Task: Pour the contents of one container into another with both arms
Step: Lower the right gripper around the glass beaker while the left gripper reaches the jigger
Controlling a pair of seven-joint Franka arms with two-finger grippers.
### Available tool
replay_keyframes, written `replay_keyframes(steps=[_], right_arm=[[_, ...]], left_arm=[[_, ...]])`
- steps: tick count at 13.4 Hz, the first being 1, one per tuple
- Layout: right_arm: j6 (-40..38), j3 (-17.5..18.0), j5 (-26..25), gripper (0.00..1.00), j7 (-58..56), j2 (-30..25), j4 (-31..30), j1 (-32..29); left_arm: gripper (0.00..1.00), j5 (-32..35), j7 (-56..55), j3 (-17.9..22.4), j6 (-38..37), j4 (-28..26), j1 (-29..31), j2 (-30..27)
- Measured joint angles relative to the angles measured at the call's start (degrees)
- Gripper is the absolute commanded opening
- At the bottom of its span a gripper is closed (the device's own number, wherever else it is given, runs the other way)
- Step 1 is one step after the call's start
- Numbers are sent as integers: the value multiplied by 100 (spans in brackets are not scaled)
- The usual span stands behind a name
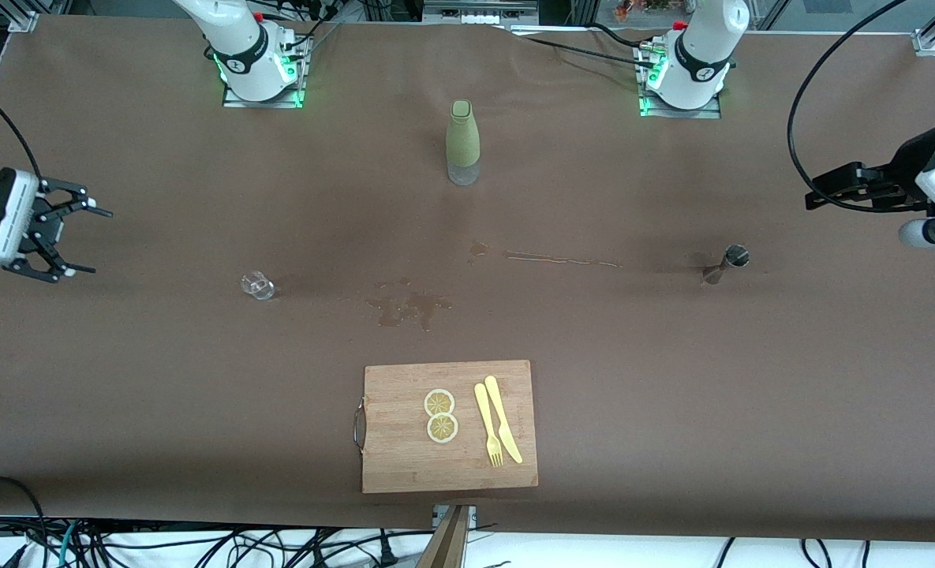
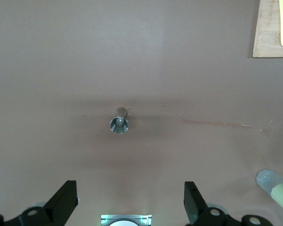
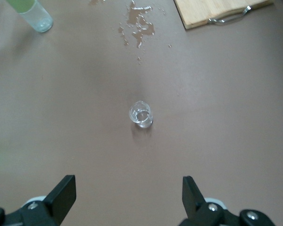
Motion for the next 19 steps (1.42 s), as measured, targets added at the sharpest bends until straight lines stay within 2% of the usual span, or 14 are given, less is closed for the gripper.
replay_keyframes(steps=[3,7,9,11,15,19], right_arm=[[12,0,935,100,-1337,719,-17,-226],[-136,0,2546,100,-2909,2128,-22,-498],[-280,19,3037,100,-3311,2682,3,-499],[-345,90,3358,100,-3548,2970,38,-491],[-376,319,3679,100,-3735,3164,59,-471],[-388,502,3944,100,-3888,3307,60,-444]], left_arm=[[100,-14,1001,2,-5,-9,334,181],[100,-433,2675,15,-7,-68,879,572],[100,-734,3685,63,-8,-101,982,779],[100,-1105,4750,289,-16,-249,1004,970],[100,-2092,7216,1126,-24,-942,1043,1319],[100,-2599,9175,1526,-183,-1324,1115,1750]])
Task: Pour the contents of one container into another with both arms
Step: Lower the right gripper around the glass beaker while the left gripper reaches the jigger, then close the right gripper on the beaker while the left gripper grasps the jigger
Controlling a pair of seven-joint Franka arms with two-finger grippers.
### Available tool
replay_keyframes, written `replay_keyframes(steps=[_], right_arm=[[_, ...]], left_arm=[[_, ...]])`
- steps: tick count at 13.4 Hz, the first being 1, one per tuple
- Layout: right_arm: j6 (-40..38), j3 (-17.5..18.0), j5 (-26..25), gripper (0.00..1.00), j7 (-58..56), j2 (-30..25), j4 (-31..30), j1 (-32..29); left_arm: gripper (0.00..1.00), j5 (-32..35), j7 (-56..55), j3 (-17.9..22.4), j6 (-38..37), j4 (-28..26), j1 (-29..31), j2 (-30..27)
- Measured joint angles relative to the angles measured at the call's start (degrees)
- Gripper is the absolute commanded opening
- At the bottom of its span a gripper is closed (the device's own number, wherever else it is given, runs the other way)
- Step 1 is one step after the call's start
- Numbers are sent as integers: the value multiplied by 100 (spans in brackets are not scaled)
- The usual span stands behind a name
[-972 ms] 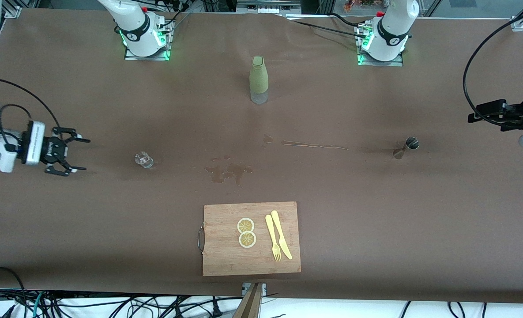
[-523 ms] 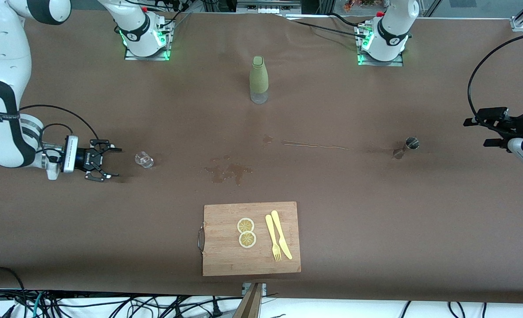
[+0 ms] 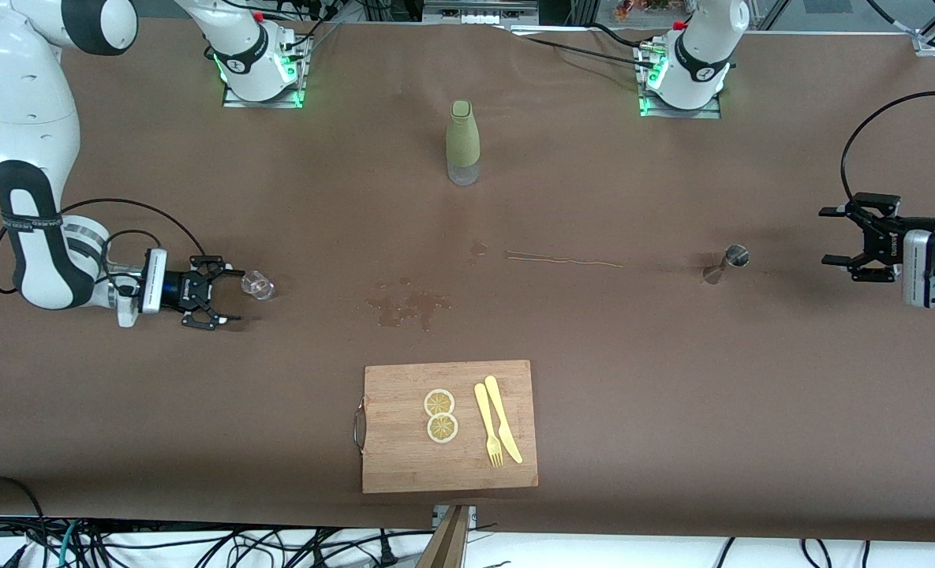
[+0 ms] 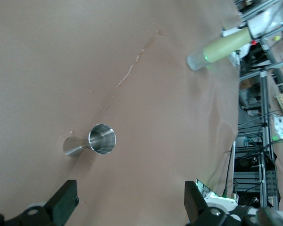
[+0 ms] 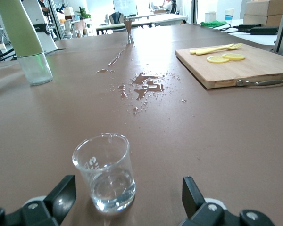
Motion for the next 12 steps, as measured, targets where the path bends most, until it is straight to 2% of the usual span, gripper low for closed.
replay_keyframes(steps=[3,7,12], right_arm=[[-20,102,197,100,-225,168,1,34],[-86,115,245,100,-292,210,2,95],[-246,114,246,100,-448,219,1,94]], left_arm=[[100,-416,1404,99,-3,-393,252,375],[100,-579,2378,105,-3,-445,438,743],[100,-1325,3987,160,114,-564,519,1338]])
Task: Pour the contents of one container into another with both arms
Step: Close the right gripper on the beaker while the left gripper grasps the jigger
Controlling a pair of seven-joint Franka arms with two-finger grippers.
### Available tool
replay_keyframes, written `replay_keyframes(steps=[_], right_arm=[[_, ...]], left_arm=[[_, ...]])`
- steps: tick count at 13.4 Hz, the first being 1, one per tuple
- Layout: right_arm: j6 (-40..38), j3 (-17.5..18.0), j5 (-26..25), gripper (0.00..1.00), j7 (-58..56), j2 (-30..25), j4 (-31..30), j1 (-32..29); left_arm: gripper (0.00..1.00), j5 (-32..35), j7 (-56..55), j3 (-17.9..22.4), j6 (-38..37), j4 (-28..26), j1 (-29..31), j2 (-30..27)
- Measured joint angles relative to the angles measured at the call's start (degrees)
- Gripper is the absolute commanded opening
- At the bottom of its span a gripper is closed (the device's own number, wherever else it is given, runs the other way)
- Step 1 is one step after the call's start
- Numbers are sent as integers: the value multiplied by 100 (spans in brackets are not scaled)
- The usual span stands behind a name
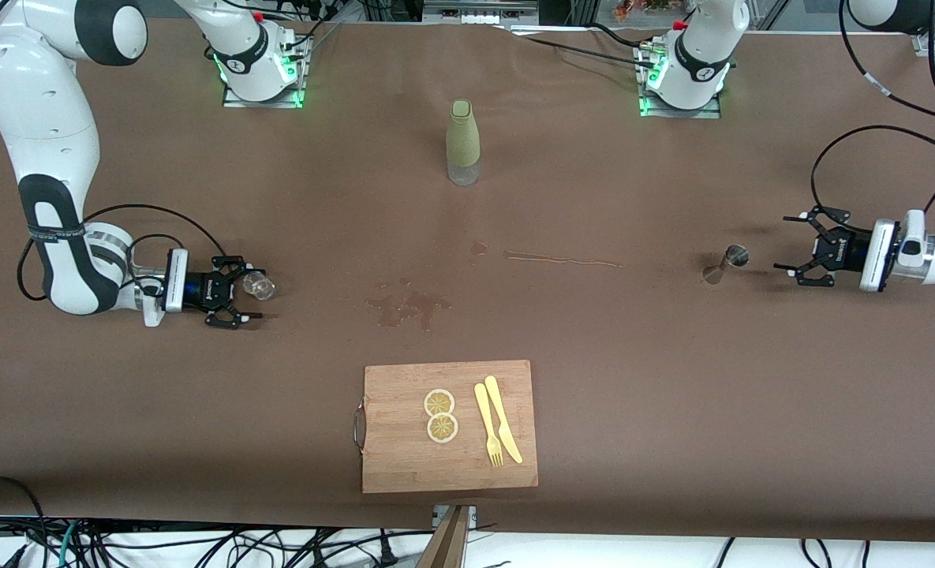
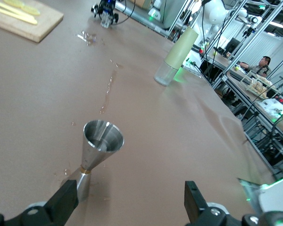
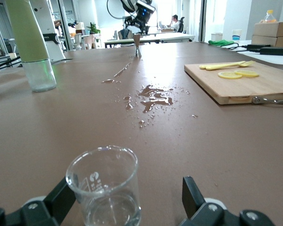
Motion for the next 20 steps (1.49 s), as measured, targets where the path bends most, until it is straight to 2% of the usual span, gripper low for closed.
replay_keyframes(steps=[3,6,9,11,14,17,20], right_arm=[[-122,1,0,98,-33,29,-5,11],[-173,2,0,85,-85,39,-8,50],[-182,2,0,77,-116,75,-10,78],[-185,3,4,64,-133,79,-9,88],[-191,3,50,57,-149,79,-9,138],[-218,3,54,41,-155,79,-9,161],[-276,3,56,38,-167,79,-9,161]], left_arm=[[100,-821,1240,250,239,-332,97,400],[100,-1480,2066,333,266,-499,143,702],[100,-1862,2597,324,266,-690,121,796],[100,-2081,2738,317,266,-808,96,796],[100,-2189,2766,274,270,-851,0,801],[100,-2291,2777,244,303,-873,-161,870],[100,-2366,2792,227,308,-873,-218,912]])
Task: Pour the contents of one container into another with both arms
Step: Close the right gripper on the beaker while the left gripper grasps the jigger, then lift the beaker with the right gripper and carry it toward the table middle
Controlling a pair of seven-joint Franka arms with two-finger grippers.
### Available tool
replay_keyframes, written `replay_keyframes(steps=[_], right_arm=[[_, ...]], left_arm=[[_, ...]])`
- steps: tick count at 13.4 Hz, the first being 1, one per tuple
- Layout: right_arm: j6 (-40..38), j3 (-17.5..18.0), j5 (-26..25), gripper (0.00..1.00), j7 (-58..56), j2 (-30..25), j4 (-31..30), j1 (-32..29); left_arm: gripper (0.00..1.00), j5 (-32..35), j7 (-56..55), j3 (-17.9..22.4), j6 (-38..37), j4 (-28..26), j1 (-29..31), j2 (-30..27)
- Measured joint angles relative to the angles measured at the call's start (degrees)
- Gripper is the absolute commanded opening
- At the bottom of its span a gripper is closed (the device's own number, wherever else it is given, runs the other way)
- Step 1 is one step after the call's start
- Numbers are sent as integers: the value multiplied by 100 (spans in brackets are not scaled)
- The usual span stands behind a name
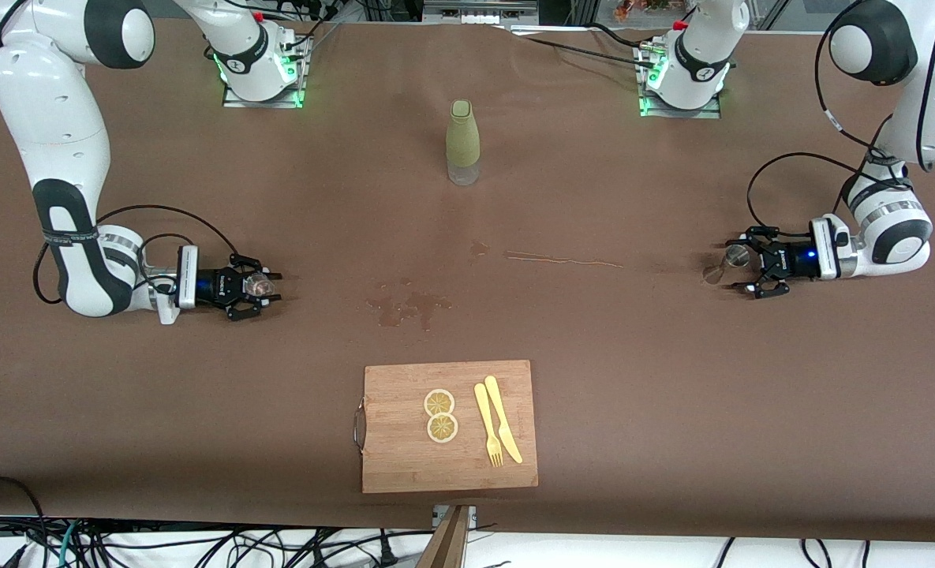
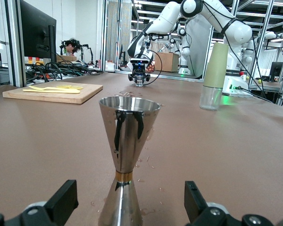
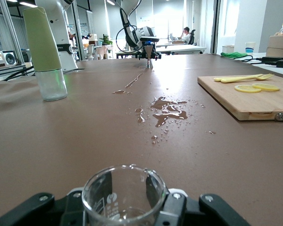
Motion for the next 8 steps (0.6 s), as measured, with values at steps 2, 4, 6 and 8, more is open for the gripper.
replay_keyframes(steps=[2,4,6,8], right_arm=[[-101,0,3,30,-22,0,2,1],[-181,1,6,20,-41,0,9,4],[-224,2,11,20,-46,-1,26,6],[-263,5,26,20,-32,-30,78,34]], left_arm=[[100,-11,4,-63,3,0,-14,10],[100,-11,5,-102,8,0,-27,17],[99,-11,6,-129,14,-1,-37,36],[99,-11,6,-132,18,-2,-50,45]])
